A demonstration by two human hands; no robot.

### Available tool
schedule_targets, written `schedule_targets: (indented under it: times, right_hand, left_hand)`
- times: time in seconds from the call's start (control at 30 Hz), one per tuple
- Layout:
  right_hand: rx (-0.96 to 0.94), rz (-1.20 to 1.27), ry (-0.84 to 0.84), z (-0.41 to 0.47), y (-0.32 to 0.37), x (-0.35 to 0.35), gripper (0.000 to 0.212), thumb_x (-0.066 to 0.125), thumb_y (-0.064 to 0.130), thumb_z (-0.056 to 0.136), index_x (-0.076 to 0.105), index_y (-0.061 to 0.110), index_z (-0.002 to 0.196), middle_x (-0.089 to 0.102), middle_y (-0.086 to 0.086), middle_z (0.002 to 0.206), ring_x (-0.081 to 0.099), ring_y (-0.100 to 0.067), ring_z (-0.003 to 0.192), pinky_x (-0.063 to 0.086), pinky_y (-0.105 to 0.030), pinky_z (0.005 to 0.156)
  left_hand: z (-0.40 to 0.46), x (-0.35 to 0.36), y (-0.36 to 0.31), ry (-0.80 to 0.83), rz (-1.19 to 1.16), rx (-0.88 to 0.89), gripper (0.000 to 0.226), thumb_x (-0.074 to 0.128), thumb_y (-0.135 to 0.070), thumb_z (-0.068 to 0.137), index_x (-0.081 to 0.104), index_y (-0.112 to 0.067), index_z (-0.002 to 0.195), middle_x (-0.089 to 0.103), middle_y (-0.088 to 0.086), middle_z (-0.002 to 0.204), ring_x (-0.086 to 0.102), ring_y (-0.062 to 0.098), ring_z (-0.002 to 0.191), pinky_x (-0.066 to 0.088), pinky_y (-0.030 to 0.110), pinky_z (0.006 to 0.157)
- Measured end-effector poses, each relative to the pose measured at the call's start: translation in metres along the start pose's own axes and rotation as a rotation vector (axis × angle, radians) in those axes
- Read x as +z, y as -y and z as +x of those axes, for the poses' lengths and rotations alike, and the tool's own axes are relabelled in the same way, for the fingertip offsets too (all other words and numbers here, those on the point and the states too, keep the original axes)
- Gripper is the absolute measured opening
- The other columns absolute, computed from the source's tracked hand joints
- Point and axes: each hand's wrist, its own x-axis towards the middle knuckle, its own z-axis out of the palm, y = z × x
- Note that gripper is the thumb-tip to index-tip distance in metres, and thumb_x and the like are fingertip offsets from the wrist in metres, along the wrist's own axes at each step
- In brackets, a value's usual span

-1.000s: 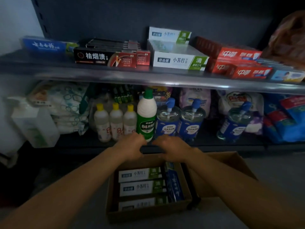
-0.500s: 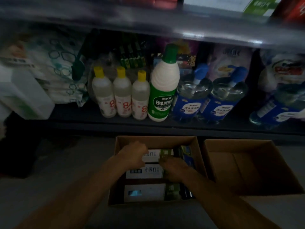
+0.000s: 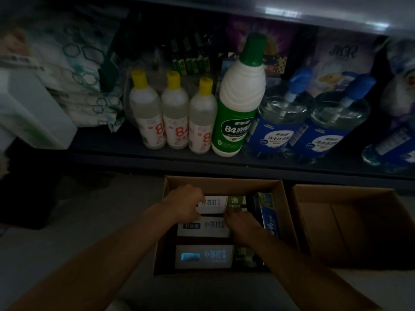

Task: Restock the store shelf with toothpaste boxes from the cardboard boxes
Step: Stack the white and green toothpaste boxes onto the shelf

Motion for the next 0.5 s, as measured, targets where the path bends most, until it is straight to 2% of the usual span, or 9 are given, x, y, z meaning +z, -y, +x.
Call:
schedule_targets:
  times: [0.1, 0.17, 0.23, 0.37, 0.5]
  right_hand:
    - [-0.014, -0.007, -0.028, -0.007, -0.003, -0.017, 0.055, 0.068, 0.025, 0.083, 0.047, 0.003, 0.129, 0.051, -0.019, 0.129, 0.053, -0.033, 0.115, 0.048, -0.041, 0.091]
    - [-0.015, -0.023, -0.061, -0.017, -0.006, -0.032, 0.056, 0.069, 0.024, 0.081, 0.046, 0.005, 0.129, 0.05, -0.017, 0.127, 0.054, -0.032, 0.113, 0.048, -0.041, 0.087]
    - [-0.029, -0.043, -0.108, -0.031, -0.009, -0.054, 0.059, 0.071, 0.022, 0.078, 0.045, 0.007, 0.129, 0.048, -0.015, 0.125, 0.053, -0.03, 0.112, 0.048, -0.04, 0.085]
    - [-0.053, -0.099, -0.233, -0.076, -0.017, -0.112, 0.065, 0.072, 0.028, 0.077, 0.042, 0.009, 0.13, 0.046, -0.012, 0.129, 0.048, -0.027, 0.115, 0.045, -0.036, 0.087]
    - [-0.058, -0.165, -0.457, -0.129, -0.028, -0.164, 0.057, 0.07, 0.032, 0.076, 0.047, 0.01, 0.123, 0.048, -0.009, 0.121, 0.052, -0.026, 0.108, 0.036, -0.032, 0.066]
  left_hand:
    - [-0.007, -0.014, 0.0, -0.016, -0.008, 0.001, 0.024, 0.068, -0.022, 0.083, 0.068, -0.015, 0.106, 0.066, 0.003, 0.11, 0.061, 0.016, 0.097, 0.048, 0.025, 0.075]
    - [-0.015, -0.026, -0.003, -0.034, -0.011, -0.002, 0.017, 0.069, -0.023, 0.082, 0.071, -0.014, 0.096, 0.068, 0.002, 0.099, 0.063, 0.015, 0.087, 0.053, 0.03, 0.075]
    - [-0.025, -0.043, -0.009, -0.068, 0.005, 0.005, 0.02, 0.069, -0.026, 0.082, 0.071, -0.013, 0.096, 0.068, 0.002, 0.095, 0.063, 0.016, 0.085, 0.055, 0.036, 0.077]
    - [-0.054, -0.082, -0.033, -0.159, 0.035, 0.017, 0.02, 0.069, -0.026, 0.083, 0.071, -0.011, 0.095, 0.068, 0.003, 0.093, 0.061, 0.016, 0.084, 0.053, 0.033, 0.074]
    - [-0.086, -0.126, -0.062, -0.234, 0.067, 0.037, 0.031, 0.069, -0.031, 0.084, 0.068, -0.009, 0.106, 0.068, 0.005, 0.102, 0.062, 0.02, 0.094, 0.053, 0.034, 0.08]
